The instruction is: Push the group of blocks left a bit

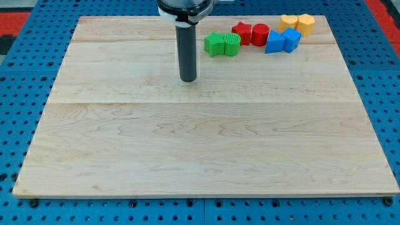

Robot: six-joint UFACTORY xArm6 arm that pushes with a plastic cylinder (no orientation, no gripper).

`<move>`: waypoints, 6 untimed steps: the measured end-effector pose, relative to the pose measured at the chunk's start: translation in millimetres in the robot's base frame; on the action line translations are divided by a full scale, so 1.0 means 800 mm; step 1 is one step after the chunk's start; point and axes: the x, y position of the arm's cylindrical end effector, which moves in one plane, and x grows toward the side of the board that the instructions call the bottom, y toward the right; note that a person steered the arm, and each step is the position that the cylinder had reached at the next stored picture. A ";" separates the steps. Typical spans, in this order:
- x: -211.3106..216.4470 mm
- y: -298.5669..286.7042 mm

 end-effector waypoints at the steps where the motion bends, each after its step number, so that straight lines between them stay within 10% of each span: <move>1: -0.008 0.075; 4: -0.136 0.406; 6: -0.224 0.354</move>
